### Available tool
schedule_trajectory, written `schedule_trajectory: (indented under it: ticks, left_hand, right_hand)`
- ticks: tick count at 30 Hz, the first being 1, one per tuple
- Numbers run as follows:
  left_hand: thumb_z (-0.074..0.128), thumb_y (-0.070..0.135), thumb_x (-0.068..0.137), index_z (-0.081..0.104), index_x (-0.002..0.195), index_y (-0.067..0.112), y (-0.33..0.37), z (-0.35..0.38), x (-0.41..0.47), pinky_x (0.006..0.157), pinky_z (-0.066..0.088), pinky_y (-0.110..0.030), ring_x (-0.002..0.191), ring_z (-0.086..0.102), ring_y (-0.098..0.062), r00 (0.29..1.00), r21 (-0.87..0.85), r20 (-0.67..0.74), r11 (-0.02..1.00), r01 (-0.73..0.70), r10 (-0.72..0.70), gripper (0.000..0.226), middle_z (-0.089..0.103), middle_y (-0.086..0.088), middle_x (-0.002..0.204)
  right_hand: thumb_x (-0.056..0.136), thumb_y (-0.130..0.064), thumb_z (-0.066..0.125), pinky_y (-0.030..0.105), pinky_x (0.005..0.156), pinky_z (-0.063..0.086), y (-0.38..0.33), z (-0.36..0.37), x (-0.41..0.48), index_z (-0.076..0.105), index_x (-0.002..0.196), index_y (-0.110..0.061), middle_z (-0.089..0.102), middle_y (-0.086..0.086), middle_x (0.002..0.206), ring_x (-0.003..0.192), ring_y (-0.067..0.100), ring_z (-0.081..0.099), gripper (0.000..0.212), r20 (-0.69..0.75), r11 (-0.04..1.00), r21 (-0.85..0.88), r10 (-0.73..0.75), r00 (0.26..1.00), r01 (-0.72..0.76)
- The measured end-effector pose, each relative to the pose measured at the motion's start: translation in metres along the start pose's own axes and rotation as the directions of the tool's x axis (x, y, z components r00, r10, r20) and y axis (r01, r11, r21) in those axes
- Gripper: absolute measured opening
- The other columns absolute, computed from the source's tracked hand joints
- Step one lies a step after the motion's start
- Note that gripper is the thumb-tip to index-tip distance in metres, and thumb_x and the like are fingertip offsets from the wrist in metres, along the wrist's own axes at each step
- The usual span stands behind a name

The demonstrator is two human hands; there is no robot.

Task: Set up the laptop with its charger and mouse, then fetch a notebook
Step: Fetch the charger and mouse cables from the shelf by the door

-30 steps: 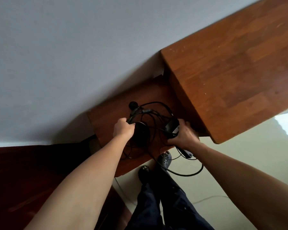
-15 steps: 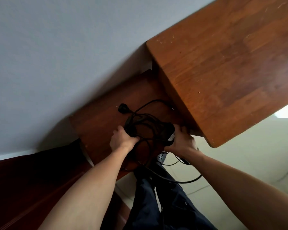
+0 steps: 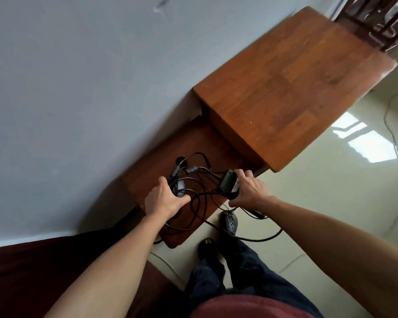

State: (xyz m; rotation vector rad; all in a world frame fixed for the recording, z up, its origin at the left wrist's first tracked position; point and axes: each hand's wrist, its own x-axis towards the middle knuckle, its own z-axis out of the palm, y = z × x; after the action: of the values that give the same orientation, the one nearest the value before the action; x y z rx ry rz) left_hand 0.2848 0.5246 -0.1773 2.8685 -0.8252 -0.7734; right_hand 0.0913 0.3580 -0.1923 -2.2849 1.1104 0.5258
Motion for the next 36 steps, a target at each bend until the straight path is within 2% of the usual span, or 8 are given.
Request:
schedule_trajectory:
  ticks: [5,8,13,15,18,23,28,36]
  left_hand:
    - [0.067,0.065,0.057,0.034,0.093,0.018,0.014,-0.049,-0.031,0.065,0.048,-0.035,0.084,0.065,-0.034,0.965,-0.030,-0.165,0.977,-0.212,0.205,0.067,0.067,-0.009,0.093]
    - [0.069,0.062,0.058,0.032,0.091,0.019,0.044,-0.077,-0.040,0.061,0.045,-0.034,0.082,0.066,-0.034,0.908,-0.020,-0.261,0.939,-0.343,0.326,0.066,0.067,-0.010,0.090]
    - [0.073,0.059,0.060,0.039,0.099,0.016,0.121,-0.117,-0.053,0.062,0.045,-0.034,0.086,0.065,-0.035,0.791,0.016,-0.350,0.847,-0.531,0.502,0.067,0.066,-0.011,0.094]
    - [0.074,0.059,0.060,0.039,0.099,0.017,0.157,-0.127,-0.062,0.061,0.043,-0.033,0.085,0.065,-0.034,0.736,0.025,-0.374,0.799,-0.600,0.564,0.067,0.067,-0.011,0.093]
    - [0.072,0.060,0.061,0.038,0.098,0.021,0.210,-0.131,-0.078,0.062,0.042,-0.030,0.086,0.065,-0.031,0.688,0.001,-0.372,0.742,-0.671,0.623,0.064,0.065,-0.006,0.093]
    - [0.073,0.057,0.063,0.040,0.101,0.020,0.321,-0.113,-0.118,0.060,0.041,-0.028,0.083,0.065,-0.029,0.610,-0.018,-0.359,0.648,-0.762,0.707,0.063,0.065,-0.004,0.095]
    - [0.074,0.056,0.064,0.035,0.096,0.025,0.410,-0.080,-0.143,0.061,0.045,-0.028,0.079,0.064,-0.025,0.598,-0.014,-0.310,0.626,-0.780,0.739,0.059,0.067,-0.004,0.095]
    - [0.071,0.057,0.059,0.036,0.096,0.022,0.542,-0.018,-0.173,0.066,0.051,-0.032,0.085,0.066,-0.028,0.592,0.043,-0.184,0.608,-0.793,0.785,0.061,0.068,-0.005,0.095]
  right_hand:
    - [0.047,-0.064,0.071,0.032,0.063,0.042,0.000,-0.043,-0.046,0.027,0.131,-0.030,0.043,-0.002,0.101,0.086,0.025,0.059,0.100,-0.169,1.000,0.020,-0.015,0.986,0.019]
    - [0.048,-0.065,0.070,0.030,0.058,0.040,0.012,-0.079,-0.073,0.028,0.132,-0.031,0.046,-0.002,0.099,0.082,0.022,0.056,0.100,-0.261,0.999,0.039,-0.005,0.965,0.016]
    - [0.049,-0.062,0.074,0.036,0.067,0.050,0.054,-0.141,-0.117,0.028,0.133,-0.030,0.051,0.000,0.107,0.084,0.023,0.057,0.101,-0.448,0.997,0.079,0.057,0.892,-0.023]
    - [0.048,-0.060,0.074,0.031,0.061,0.048,0.077,-0.164,-0.135,0.028,0.131,-0.030,0.051,0.000,0.108,0.081,0.020,0.055,0.100,-0.512,0.994,0.099,0.082,0.855,-0.036]
    - [0.048,-0.063,0.072,0.023,0.051,0.034,0.114,-0.193,-0.161,0.028,0.129,-0.031,0.051,-0.003,0.107,0.077,0.018,0.053,0.099,-0.580,0.991,0.121,0.124,0.805,-0.065]
    - [0.040,-0.068,0.062,0.023,0.050,0.028,0.207,-0.231,-0.207,0.033,0.128,-0.031,0.053,-0.002,0.107,0.073,0.018,0.049,0.100,-0.674,0.972,0.174,0.234,0.700,-0.158]
    - [0.046,-0.058,0.073,0.029,0.063,0.039,0.292,-0.254,-0.235,0.035,0.132,-0.030,0.052,0.001,0.116,0.085,0.021,0.054,0.098,-0.672,0.964,0.168,0.264,0.692,-0.205]
    - [0.046,-0.057,0.073,0.032,0.070,0.045,0.428,-0.275,-0.256,0.036,0.133,-0.028,0.053,0.001,0.114,0.088,0.025,0.059,0.099,-0.643,0.930,0.187,0.360,0.676,-0.317]
